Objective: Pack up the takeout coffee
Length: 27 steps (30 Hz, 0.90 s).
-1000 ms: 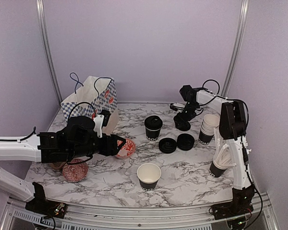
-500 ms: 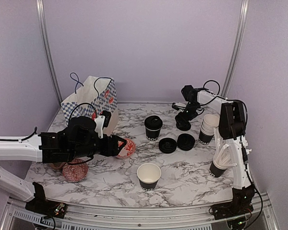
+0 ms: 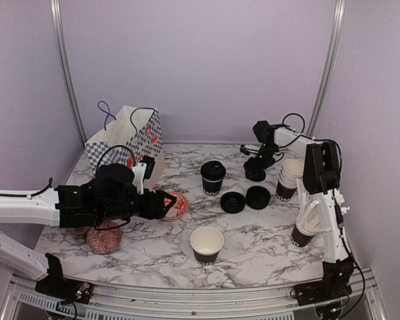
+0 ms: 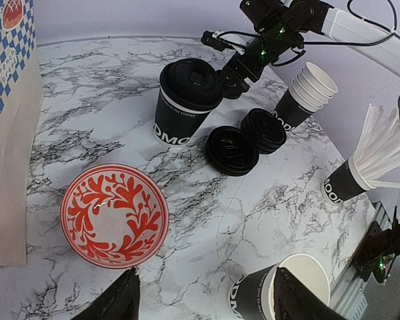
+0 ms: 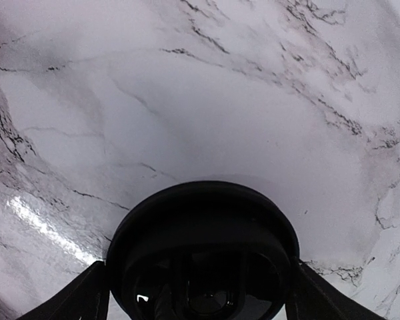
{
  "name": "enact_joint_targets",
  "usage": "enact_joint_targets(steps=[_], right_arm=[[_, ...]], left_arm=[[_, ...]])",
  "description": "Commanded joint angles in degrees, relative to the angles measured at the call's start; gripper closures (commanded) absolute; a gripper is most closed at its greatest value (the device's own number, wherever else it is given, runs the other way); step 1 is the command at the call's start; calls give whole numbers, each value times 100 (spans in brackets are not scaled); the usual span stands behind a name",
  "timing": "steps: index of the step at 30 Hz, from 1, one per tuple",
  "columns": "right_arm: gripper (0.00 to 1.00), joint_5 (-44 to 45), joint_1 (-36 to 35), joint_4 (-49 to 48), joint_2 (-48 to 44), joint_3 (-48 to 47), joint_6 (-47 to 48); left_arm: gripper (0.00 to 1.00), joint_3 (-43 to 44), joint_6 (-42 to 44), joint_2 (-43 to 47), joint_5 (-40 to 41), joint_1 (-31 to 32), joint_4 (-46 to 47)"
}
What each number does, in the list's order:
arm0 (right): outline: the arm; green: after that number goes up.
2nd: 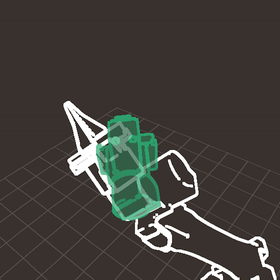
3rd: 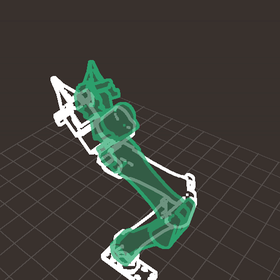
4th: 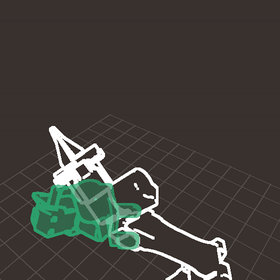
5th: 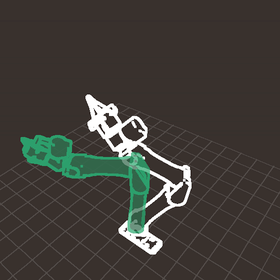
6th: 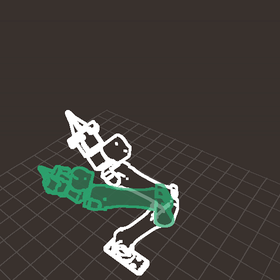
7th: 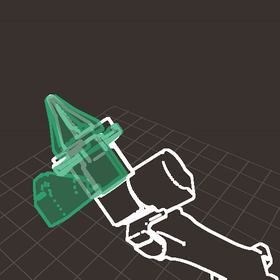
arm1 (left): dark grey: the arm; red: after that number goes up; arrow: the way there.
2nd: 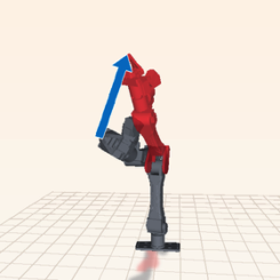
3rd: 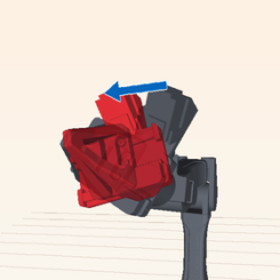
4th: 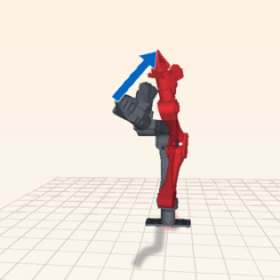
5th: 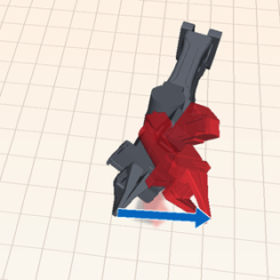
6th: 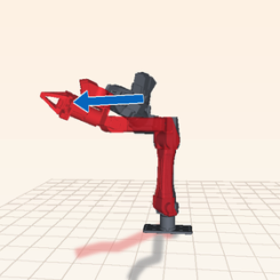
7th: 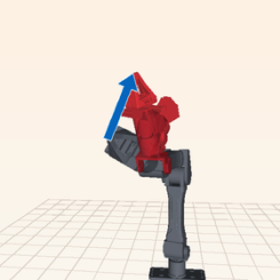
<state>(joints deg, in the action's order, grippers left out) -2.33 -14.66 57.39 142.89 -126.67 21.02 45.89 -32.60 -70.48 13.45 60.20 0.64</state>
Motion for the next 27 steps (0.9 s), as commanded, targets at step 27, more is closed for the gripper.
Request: enact_joint_targets(steps=[27], right_arm=[[39,-1821,-1024,-764,-4010,2575,688]], left_arm=[[30,282,142,209,238,-26,-441]])
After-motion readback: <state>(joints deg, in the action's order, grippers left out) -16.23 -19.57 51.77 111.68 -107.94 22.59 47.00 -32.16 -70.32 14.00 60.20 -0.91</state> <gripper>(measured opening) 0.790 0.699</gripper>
